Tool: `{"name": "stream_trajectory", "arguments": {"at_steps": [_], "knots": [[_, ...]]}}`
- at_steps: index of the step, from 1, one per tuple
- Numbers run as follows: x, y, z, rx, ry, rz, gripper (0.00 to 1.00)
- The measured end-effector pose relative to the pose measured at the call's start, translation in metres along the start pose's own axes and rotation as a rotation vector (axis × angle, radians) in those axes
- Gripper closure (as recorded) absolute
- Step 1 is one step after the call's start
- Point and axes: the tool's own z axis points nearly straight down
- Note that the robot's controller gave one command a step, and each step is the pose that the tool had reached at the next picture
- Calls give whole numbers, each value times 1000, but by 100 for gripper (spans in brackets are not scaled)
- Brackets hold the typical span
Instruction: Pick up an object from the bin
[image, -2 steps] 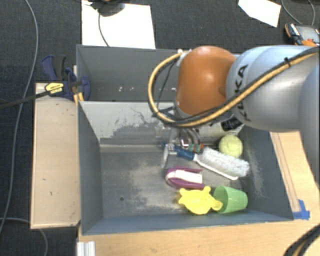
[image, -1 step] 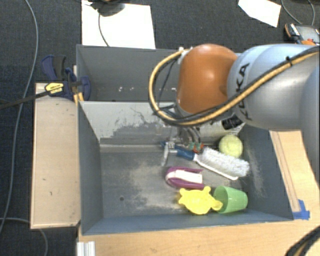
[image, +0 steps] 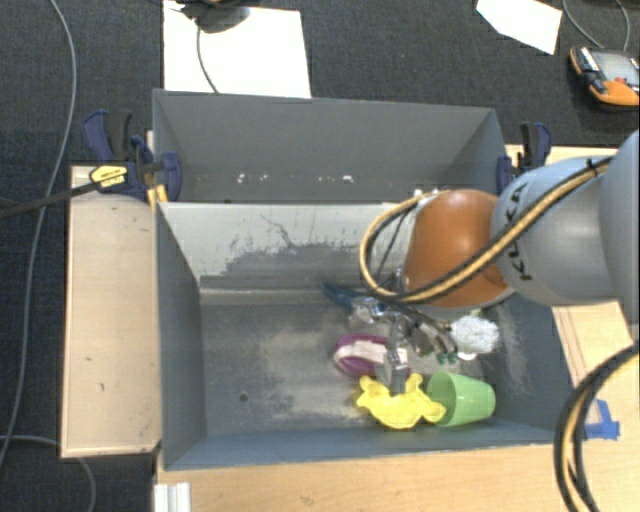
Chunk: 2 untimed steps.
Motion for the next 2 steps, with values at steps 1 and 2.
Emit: {"name": "stream_trajectory", "arguments": {"at_steps": [1,2], "knots": [[-15,-7,-93,-2,-16,368,0],[8,-9,-29,-2,7,152,0]]}}
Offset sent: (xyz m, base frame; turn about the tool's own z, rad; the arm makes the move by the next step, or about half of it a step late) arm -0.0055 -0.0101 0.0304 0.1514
